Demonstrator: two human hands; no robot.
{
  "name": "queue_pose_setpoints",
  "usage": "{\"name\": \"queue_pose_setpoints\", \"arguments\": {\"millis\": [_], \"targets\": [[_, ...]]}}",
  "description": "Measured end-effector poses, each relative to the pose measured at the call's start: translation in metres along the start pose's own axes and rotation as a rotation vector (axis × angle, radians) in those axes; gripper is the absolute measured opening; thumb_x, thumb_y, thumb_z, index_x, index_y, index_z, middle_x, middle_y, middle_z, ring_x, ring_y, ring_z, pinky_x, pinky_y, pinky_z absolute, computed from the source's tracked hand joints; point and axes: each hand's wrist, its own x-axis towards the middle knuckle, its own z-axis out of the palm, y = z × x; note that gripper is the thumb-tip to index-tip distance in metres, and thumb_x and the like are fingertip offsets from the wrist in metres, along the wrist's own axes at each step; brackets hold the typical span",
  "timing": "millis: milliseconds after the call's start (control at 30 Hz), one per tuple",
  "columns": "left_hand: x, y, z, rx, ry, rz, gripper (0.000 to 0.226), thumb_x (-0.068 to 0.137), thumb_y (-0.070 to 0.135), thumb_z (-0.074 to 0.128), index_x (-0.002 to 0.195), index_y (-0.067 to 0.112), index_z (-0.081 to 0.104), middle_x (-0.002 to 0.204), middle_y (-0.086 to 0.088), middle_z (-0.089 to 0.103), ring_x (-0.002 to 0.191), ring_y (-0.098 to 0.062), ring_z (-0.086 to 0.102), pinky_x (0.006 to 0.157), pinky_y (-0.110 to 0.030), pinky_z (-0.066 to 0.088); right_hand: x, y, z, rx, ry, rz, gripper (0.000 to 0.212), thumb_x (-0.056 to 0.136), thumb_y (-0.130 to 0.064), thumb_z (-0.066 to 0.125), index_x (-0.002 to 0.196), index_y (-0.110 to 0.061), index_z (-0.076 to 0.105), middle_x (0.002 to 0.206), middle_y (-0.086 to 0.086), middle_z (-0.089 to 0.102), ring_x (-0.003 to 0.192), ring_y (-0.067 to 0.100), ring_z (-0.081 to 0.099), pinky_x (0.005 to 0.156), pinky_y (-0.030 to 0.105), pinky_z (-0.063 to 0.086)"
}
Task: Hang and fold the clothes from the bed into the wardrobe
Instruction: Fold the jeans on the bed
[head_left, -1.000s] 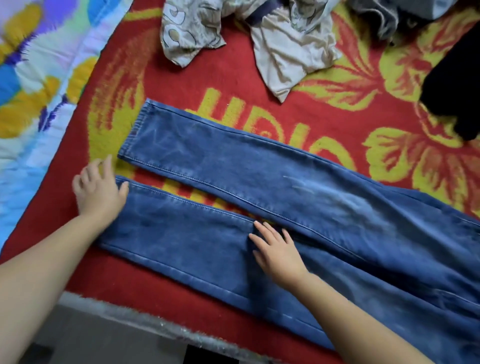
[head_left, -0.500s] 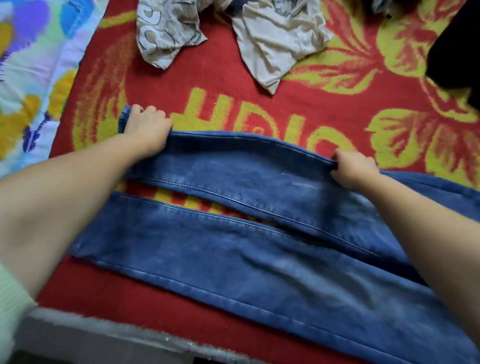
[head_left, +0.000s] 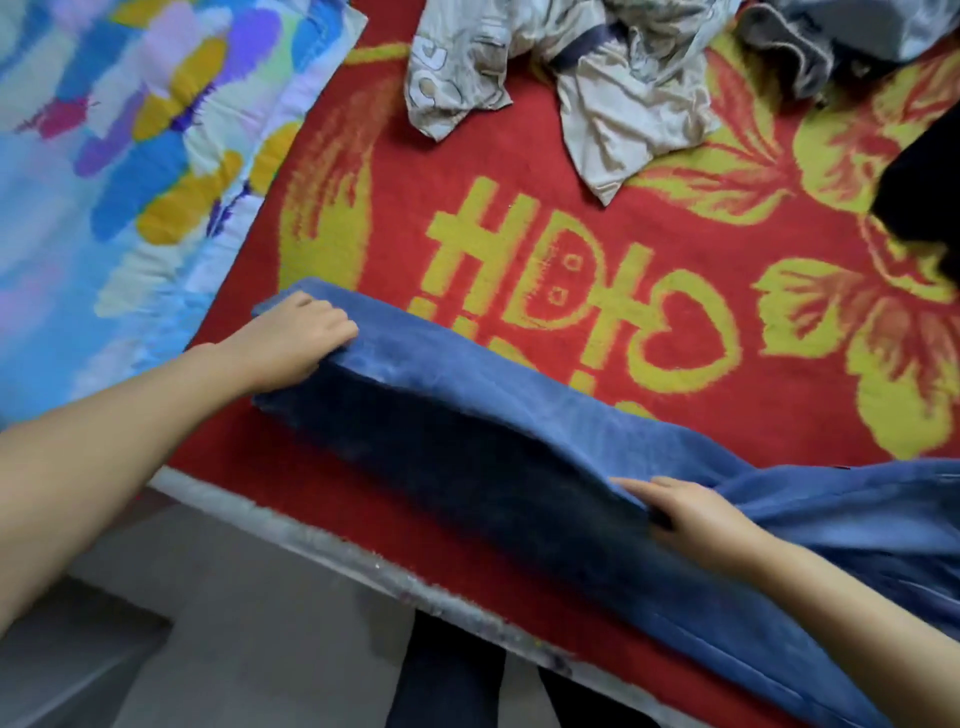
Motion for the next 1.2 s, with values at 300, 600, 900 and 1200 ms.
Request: {"name": "queue_pose_setpoints", "arguments": {"millis": [300, 600, 900, 1200], "targets": [[-0.047, 0.095, 0.074, 0.026, -0.425, -0.525, 0.032, 0.087, 0.009, 0.048, 0.119, 0.011, 0.050, 0.121, -0.011, 0.048, 0.119, -0.029, 0.043, 0.110, -0.053, 0.017, 0.026, -0.034, 0.098, -0.201, -0.234, -0.060, 0.063, 0.096, -0.028, 0.049, 0.152, -0.027, 0.022, 0.126, 0.009, 0.045, 0.116, 0.029, 0.047, 0.094, 0.037, 0.039], [0.112, 0.277, 0.003, -0.206, -0.230, -0.087, 0.029, 0.090, 0.022, 0.045, 0.118, 0.016, 0.051, 0.113, -0.003, 0.054, 0.107, -0.024, 0.051, 0.083, -0.037, 0.042, -0.037, 0.086, 0.014, 0.076, 0.315, 0.151, 0.053, 0.085, 0.002, 0.044, 0.135, -0.011, 0.052, 0.128, 0.012, 0.054, 0.119, 0.030, 0.051, 0.101, 0.037, 0.039], [0.207, 0.464, -0.017, -0.683, -0.255, -0.403, 0.060, 0.088, 0.042, 0.060, 0.137, 0.017, 0.036, 0.129, -0.009, 0.049, 0.121, -0.029, 0.046, 0.092, -0.044, 0.045, -0.112, 0.314, -0.045, -0.293, 0.201, 0.562, 0.077, 0.083, 0.002, 0.049, 0.151, -0.020, 0.022, 0.157, 0.012, 0.018, 0.145, 0.029, 0.017, 0.112, 0.049, 0.025], [0.195, 0.488, -0.034, -0.226, -0.086, -0.253, 0.033, 0.078, 0.025, 0.069, 0.106, 0.012, 0.058, 0.083, -0.010, 0.067, 0.072, -0.032, 0.065, 0.055, -0.033, 0.036, -0.165, 0.325, -0.038, -0.407, 0.230, 0.360, 0.023, 0.087, -0.031, 0.056, 0.100, -0.016, 0.043, 0.105, 0.008, 0.058, 0.095, 0.030, 0.058, 0.069, 0.035, 0.043]]}}
